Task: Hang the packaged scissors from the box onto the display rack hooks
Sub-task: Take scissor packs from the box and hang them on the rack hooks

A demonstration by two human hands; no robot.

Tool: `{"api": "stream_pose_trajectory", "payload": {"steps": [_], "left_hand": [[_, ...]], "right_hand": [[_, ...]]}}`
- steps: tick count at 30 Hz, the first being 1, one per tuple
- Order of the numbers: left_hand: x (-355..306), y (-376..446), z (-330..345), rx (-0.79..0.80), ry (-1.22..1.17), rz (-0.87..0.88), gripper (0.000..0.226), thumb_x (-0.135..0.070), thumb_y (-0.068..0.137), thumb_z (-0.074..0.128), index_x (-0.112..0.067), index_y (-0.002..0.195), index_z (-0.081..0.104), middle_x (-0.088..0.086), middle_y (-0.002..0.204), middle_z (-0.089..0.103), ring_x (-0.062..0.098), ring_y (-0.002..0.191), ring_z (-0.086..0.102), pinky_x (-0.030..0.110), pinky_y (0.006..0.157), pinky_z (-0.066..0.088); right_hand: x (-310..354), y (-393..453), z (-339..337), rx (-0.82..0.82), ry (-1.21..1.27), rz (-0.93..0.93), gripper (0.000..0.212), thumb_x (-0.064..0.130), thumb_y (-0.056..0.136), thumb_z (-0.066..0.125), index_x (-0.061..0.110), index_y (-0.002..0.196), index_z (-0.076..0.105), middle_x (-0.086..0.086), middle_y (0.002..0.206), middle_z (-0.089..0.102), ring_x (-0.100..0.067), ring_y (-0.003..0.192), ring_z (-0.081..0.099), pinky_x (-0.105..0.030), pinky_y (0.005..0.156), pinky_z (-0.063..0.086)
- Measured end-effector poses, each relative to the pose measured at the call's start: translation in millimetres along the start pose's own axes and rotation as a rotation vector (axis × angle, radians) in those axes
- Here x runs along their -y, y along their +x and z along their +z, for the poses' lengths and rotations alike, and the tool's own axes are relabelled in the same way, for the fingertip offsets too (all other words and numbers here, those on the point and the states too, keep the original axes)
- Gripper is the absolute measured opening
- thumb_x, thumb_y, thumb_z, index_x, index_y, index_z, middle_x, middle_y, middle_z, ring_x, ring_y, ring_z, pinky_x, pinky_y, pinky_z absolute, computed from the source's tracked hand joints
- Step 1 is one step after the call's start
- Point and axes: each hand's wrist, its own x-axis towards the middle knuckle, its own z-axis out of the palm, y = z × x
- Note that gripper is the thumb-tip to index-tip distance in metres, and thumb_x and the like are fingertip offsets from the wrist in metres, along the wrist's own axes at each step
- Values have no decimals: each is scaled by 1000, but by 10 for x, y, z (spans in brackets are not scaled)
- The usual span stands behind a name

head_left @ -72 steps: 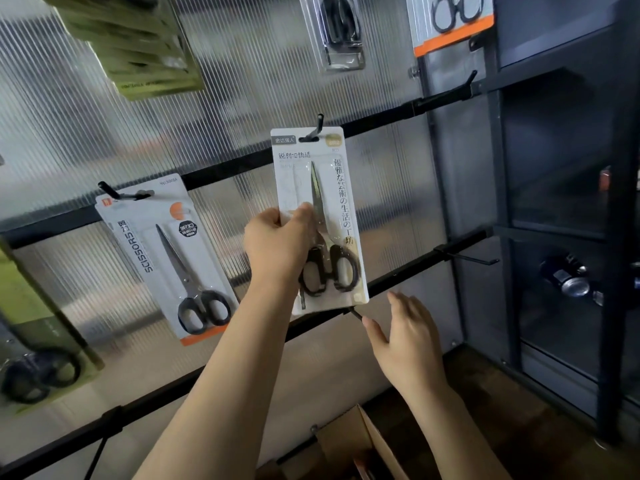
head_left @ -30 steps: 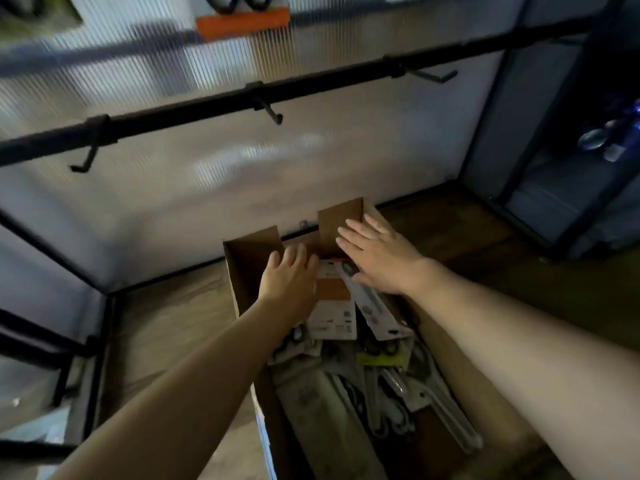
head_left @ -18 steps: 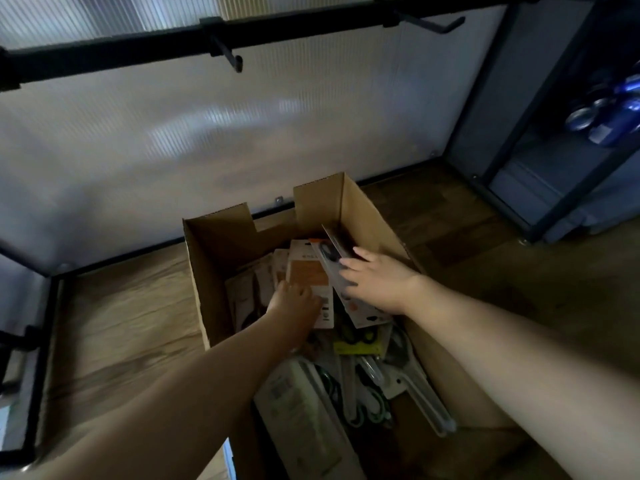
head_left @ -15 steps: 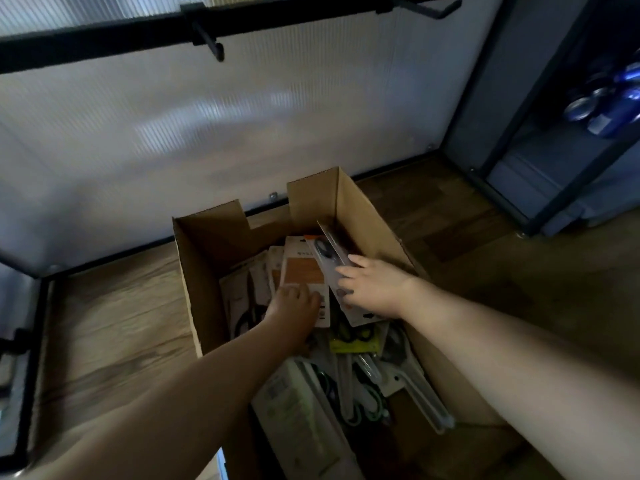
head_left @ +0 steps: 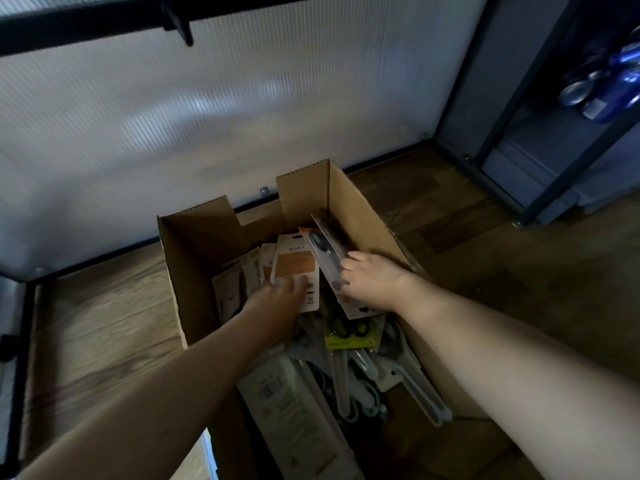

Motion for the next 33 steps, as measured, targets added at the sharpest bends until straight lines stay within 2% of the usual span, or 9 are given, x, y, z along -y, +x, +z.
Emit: {"api": "stream_pose_trajectory", "payload": {"steps": [3, 5, 8, 10, 13, 19, 24, 29, 33], "left_hand": [[27, -31, -107, -119, -88, -48, 62, -25, 92, 53, -16, 144, 20, 12, 137, 45, 31, 114, 54, 39, 84, 48], [97, -78, -223, -280, -234, -120, 43, -25, 95, 46, -19, 137, 35, 7, 115, 60, 24, 93, 63, 33, 71, 51], [259, -171, -378, -476, -565, -255, 26, -24, 94, 49, -22, 120, 54, -3, 87, 63, 11, 68, 60, 26, 54, 52], [347, -233, -464, -538, -833, -339, 11, -21, 93, 52, -18, 98, 61, -2, 82, 64, 11, 68, 61, 25, 55, 51], [383, -308, -554, -575, -1194, -439, 15, -21, 91, 57, -14, 79, 62, 5, 81, 67, 18, 74, 65, 28, 62, 53], [502, -438, -808, -563, -1737, -648, 16, -22, 84, 69, -21, 75, 56, 4, 87, 66, 21, 83, 65, 37, 82, 55], [663, -581, -900, -658, -1806, -606, 19, -17, 82, 69, -26, 90, 55, 5, 99, 66, 23, 92, 66, 42, 87, 54], [768, -847, -1042, -374, -2162, -367, 33, 4, 82, 59, -2, 114, 55, 19, 99, 68, 27, 76, 70, 32, 55, 57], [799, -999, -1199, -158, -2098, -98, 43, 12, 68, 59, -6, 107, 57, 13, 87, 69, 25, 71, 69, 33, 62, 59]], "right_hand": [[-12, 38, -1, -29, -104, -26, 29, 14, 93, 50, 13, 119, 62, -4, 126, 58, -26, 123, 43, -43, 112, 25], [-42, 43, -32, -53, -102, -50, 26, 13, 92, 52, 13, 114, 65, -2, 120, 62, -24, 119, 46, -40, 108, 29], [-99, 28, -123, -88, -46, -44, 25, 11, 92, 52, 15, 112, 66, -1, 118, 62, -23, 118, 47, -37, 103, 32], [-144, 22, -202, -106, -24, -27, 24, 12, 91, 52, 17, 111, 66, -1, 117, 62, -23, 117, 47, -36, 101, 35], [-190, 11, -372, -92, 18, 6, 20, 12, 91, 51, 15, 105, 66, -3, 114, 61, -24, 112, 49, -35, 94, 35], [-224, -28, -730, -209, 297, 181, 19, 23, 91, 52, 16, 107, 61, -8, 120, 53, -29, 110, 47, -35, 89, 42], [-260, -105, -867, -514, 580, 342, 12, 29, 92, 56, 24, 101, 62, -1, 106, 59, -19, 101, 52, -27, 79, 39], [-296, -237, -937, -683, 855, 465, 7, 25, 89, 61, 18, 90, 63, 1, 96, 64, -15, 88, 60, -26, 70, 45], [-304, -394, -1012, -758, 1122, 582, 14, 19, 91, 60, 18, 78, 56, 6, 75, 60, -6, 72, 59, -24, 62, 45]]}}
